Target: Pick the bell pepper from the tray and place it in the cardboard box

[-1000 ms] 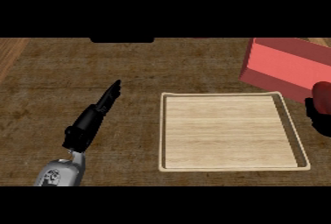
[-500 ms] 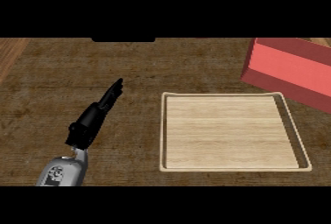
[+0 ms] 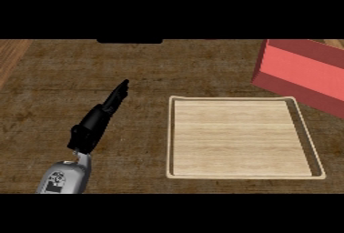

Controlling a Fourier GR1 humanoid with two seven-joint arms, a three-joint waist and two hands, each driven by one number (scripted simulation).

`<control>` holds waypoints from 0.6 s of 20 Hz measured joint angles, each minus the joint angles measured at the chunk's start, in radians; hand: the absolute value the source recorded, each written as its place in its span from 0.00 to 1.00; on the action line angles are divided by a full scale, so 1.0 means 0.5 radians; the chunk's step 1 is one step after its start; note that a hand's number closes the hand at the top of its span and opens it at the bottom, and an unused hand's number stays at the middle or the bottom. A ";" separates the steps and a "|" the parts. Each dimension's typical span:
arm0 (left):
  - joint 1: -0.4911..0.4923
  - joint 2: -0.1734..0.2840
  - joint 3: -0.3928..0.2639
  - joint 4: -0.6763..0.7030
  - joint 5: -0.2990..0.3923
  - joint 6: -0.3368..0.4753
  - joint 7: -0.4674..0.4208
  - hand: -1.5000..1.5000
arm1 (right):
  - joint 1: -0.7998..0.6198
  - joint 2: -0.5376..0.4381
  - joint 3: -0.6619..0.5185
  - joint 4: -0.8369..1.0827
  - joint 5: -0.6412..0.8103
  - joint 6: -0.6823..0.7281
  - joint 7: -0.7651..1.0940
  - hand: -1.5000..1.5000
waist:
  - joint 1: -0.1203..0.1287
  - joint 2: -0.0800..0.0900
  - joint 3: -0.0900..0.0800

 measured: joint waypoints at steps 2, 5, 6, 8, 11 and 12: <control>0.015 0.002 -0.001 0.033 -0.018 -0.002 -0.055 0.50 | -0.048 -0.045 -0.006 0.183 0.038 -0.080 -0.075 1.00 | 0.002 0.002 0.000; 0.005 0.004 0.020 0.050 -0.013 -0.008 -0.070 0.50 | -0.106 -0.083 0.014 0.447 0.101 -0.203 -0.187 1.00 | 0.005 0.004 0.000; 0.006 -0.005 0.017 0.043 -0.015 -0.004 -0.058 0.50 | -0.131 -0.084 0.036 0.506 0.126 -0.227 -0.197 1.00 | 0.004 0.003 0.001; -0.019 -0.014 0.021 0.060 -0.019 -0.001 -0.059 0.50 | -0.144 -0.101 0.053 0.664 0.162 -0.300 -0.282 1.00 | 0.005 0.005 0.000; -0.028 -0.026 0.010 0.054 -0.027 -0.004 -0.031 0.50 | -0.207 -0.115 0.055 0.960 0.214 -0.448 -0.398 1.00 | 0.015 0.008 0.001; -0.017 -0.012 0.023 0.059 -0.018 -0.018 -0.055 0.50 | -0.214 -0.115 0.058 1.044 0.235 -0.501 -0.429 1.00 | 0.017 0.008 0.001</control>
